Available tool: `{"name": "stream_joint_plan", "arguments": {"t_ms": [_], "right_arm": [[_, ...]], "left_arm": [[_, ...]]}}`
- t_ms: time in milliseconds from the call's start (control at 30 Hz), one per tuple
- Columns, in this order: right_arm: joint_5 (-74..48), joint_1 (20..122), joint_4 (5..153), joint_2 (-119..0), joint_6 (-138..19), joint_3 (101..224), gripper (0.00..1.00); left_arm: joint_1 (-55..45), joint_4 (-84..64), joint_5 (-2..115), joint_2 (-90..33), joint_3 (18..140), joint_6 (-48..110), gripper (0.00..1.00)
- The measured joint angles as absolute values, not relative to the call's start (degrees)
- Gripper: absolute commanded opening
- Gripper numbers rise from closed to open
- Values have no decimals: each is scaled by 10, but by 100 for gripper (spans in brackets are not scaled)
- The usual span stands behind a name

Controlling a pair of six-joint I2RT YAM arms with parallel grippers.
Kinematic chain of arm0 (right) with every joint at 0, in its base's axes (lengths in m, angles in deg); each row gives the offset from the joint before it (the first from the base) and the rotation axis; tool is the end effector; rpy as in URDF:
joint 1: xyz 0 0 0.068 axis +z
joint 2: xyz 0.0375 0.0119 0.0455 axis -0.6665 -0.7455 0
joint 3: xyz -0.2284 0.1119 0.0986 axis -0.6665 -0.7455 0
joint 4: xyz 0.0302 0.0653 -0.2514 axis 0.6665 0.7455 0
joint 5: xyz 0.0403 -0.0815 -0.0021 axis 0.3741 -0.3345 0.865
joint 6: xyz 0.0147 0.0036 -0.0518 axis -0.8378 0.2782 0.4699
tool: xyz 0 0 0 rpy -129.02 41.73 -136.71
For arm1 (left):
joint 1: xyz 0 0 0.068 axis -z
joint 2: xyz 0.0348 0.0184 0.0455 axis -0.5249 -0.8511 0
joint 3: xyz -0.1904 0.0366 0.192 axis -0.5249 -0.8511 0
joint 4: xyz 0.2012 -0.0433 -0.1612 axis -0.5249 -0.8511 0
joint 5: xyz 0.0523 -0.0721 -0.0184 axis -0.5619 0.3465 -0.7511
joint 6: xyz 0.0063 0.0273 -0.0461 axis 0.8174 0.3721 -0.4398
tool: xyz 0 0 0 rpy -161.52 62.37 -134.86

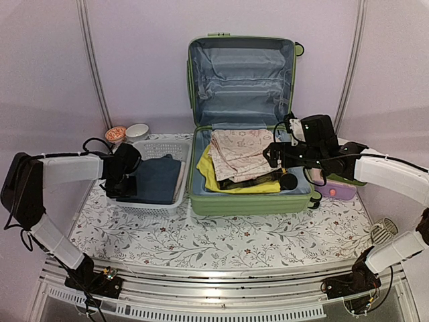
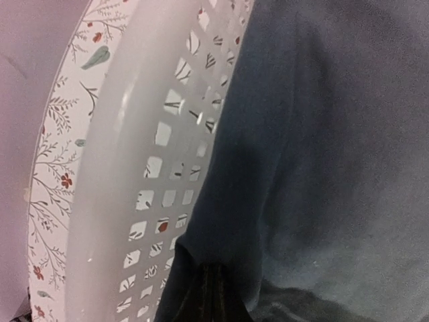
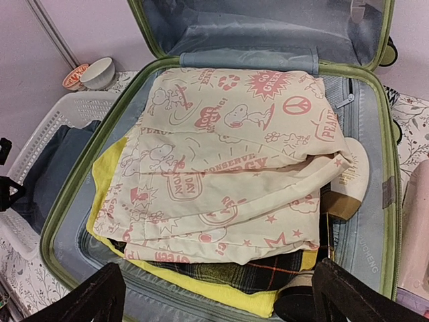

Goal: Open, take out, and arrange the luggage
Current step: Adjust the clothes in the bin, then pick up the clothes from the opened luggage.

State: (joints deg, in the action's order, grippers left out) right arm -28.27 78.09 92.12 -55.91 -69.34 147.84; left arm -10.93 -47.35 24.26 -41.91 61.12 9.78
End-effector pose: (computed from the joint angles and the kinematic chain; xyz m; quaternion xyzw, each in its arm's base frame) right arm 0.2534 0.1801 0.3038 -0.1137 0.8586 0.1695 0.4703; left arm 0.2735 -0.0881 0.1893 -0.1387 0.9532 0.1036 0.2478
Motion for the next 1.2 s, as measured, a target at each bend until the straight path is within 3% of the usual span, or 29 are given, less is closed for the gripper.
{"name": "stream_joint_plan", "arguments": {"t_ms": [267, 400, 467, 800, 1033, 1200], "right_arm": [[-253, 759, 939, -581, -702, 1492, 99], [-203, 718, 961, -606, -714, 1515, 99], [-185, 702, 972, -610, -719, 1523, 98], [-85, 618, 1012, -662, -741, 1593, 71], [-33, 571, 1012, -754, -759, 1645, 64], [-13, 573, 1010, -807, -775, 1688, 60]], "left_arm": [[-90, -485, 221, -442, 614, 83, 10], [-46, -498, 219, -421, 654, 96, 17], [-25, -493, 233, -397, 680, 116, 25], [32, -348, 377, -291, 698, 223, 56], [41, -223, 507, -295, 673, 278, 63], [60, -172, 537, -316, 673, 312, 64]]}}
